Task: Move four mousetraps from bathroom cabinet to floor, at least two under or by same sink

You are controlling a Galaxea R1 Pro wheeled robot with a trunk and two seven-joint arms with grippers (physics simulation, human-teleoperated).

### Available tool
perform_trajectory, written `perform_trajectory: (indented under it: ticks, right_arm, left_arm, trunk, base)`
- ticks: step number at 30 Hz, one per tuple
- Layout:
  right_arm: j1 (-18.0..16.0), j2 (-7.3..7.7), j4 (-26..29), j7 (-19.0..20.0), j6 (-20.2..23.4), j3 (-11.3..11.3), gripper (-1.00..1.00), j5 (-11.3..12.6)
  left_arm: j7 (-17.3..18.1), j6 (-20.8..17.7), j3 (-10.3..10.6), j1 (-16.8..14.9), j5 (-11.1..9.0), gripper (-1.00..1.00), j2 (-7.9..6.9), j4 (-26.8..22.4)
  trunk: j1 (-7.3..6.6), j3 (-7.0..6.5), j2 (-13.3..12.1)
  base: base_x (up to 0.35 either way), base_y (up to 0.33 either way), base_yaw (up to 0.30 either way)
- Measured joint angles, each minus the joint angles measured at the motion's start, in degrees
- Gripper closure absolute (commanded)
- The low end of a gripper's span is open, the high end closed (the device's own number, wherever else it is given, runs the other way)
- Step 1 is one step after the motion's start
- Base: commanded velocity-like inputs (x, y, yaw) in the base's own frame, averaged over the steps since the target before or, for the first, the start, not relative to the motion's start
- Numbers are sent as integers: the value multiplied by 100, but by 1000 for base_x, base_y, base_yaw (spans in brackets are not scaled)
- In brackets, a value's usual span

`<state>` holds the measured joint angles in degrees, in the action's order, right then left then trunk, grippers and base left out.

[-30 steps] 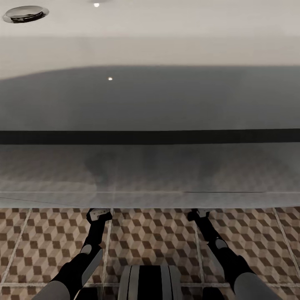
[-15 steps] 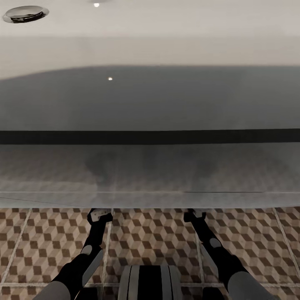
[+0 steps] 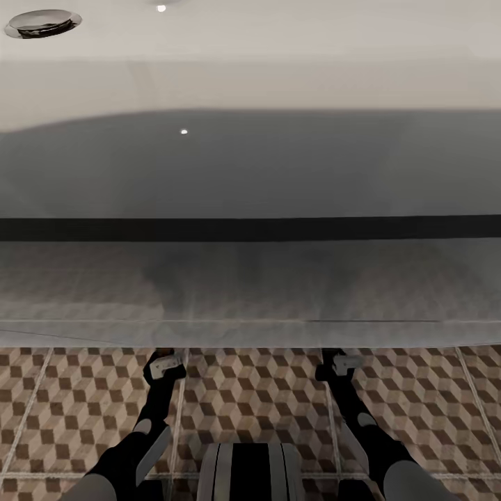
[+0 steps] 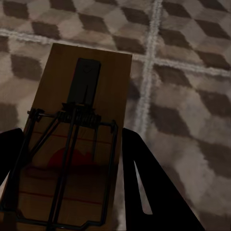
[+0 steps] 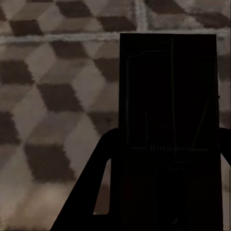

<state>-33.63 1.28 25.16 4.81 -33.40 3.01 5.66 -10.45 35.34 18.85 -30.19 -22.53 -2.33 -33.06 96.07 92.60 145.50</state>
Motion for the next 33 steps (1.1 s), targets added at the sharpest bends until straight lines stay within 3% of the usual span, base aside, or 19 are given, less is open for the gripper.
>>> perform_trajectory:
  ticks: [4, 7, 13, 24, 33]
  right_arm:
    - [0, -1, -287, -16, -916, 17, 100, 0]
    - [0, -1, -405, -19, -1250, 29, 100, -11]
    - [0, -3, -469, -21, -1389, 28, 100, -3]
    - [0, -1, -556, -23, -1407, 20, 100, 6]
    - [0, -1, -549, -23, -1446, 7, 100, -30]
  left_arm:
    - [-4, 362, 5, 0, 0, 100, 19, 169]
    - [-16, 557, 11, 0, 4, 100, 59, 228]
    - [-35, 832, 4, 0, -1, 100, 94, 269]
    - [-46, 1697, 17, 0, -20, 100, 106, 501]
    - [-49, 1747, 18, 0, 215, 100, 100, 423]
  trunk:
    - [0, 0, 0]
    - [0, 0, 0]
    - [0, 0, 0]
    - [0, 0, 0]
    - [0, 0, 0]
  base:
    - [0, 0, 0]
    - [0, 0, 0]
    - [0, 0, 0]
    - [0, 0, 0]
    - [0, 0, 0]
